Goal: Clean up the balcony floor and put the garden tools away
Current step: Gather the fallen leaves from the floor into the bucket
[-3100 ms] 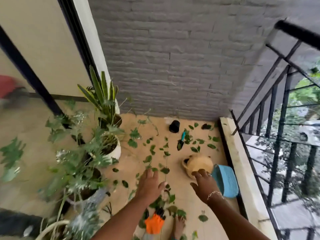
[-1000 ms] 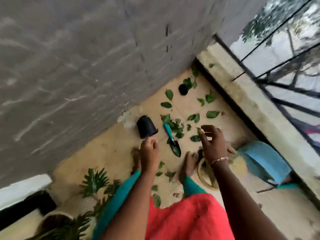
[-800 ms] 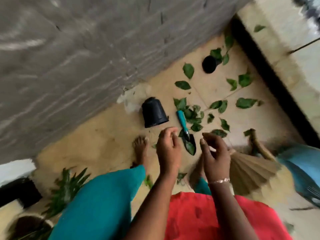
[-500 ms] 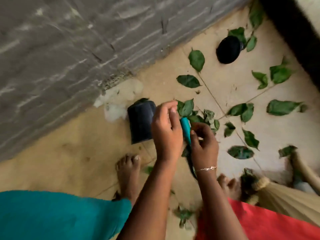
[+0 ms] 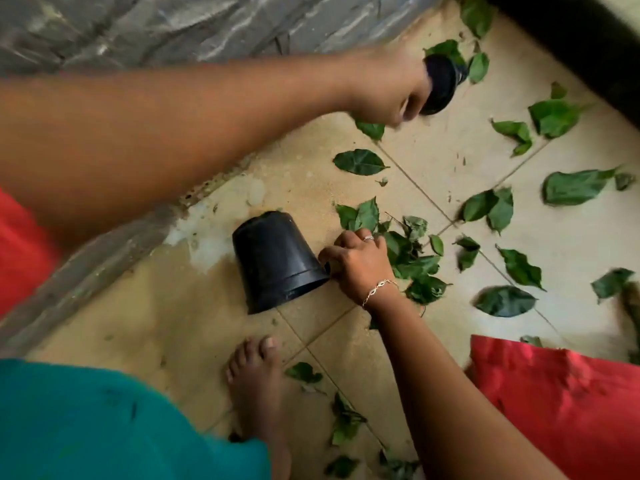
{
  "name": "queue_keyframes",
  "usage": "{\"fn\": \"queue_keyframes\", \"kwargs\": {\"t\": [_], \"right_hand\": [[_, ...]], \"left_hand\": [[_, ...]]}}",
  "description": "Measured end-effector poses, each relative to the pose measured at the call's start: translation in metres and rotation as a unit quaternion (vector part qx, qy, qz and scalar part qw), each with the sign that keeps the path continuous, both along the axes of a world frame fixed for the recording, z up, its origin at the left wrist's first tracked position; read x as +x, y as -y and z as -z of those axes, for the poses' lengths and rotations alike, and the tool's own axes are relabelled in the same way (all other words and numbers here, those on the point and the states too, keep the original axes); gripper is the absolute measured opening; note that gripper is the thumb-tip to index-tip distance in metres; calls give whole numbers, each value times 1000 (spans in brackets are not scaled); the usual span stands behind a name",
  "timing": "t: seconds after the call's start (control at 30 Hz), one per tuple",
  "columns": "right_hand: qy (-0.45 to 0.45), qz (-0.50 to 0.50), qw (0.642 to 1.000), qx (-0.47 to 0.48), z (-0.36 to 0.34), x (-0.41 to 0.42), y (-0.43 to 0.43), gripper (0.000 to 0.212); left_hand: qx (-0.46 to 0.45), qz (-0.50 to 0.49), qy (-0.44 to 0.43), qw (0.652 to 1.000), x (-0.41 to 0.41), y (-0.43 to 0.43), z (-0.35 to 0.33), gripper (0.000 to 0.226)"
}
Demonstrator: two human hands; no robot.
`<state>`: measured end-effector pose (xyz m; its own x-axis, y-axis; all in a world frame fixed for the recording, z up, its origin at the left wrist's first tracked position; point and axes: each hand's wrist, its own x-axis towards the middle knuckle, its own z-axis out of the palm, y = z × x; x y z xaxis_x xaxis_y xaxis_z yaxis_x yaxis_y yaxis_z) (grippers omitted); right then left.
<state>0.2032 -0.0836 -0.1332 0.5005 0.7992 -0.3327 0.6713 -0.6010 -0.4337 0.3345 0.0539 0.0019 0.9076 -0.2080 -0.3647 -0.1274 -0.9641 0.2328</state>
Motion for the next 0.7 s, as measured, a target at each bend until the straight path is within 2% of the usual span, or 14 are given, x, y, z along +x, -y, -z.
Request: {"fn": "queue_keyframes", "kwargs": {"t": [0.07, 0.17, 0.27, 0.33, 0.4, 0.47, 0.6, 0.63, 0.67, 0.7], "right_hand": [[31, -2, 999, -5, 6, -2, 0, 27], [54, -5, 999, -1, 12, 4, -1, 19], [66, -12, 998, -11, 13, 6, -3, 15], [82, -1, 996, -18, 16, 3, -4, 7], [103, 4, 994, -23, 23, 0, -5, 18], [125, 10, 992, -6, 28, -1, -5, 20], [156, 2, 987, 24, 31, 1, -5, 11], [162, 10, 986, 28, 32, -1, -5, 20], [167, 20, 985, 40, 33, -2, -5, 26], [162, 32, 985, 54, 33, -2, -5, 28]], "left_hand": [[9, 27, -65, 997, -28, -20, 25, 22], [35, 1, -141, 989, -68, -56, 59, 21], [47, -53, -154, 986, -82, -88, 76, 21], [11, -94, -141, 986, -89, -105, 84, 24], [7, -76, -145, 987, -107, -109, 102, 25], [-7, -72, -187, 980, -110, -117, 111, 28], [-22, -66, -220, 973, -115, -119, 115, 31], [-24, -136, -200, 970, -144, -95, 133, 30], [41, -231, -174, 957, -185, -60, 153, 51], [1, -397, -215, 892, -230, -24, 171, 84]]}}
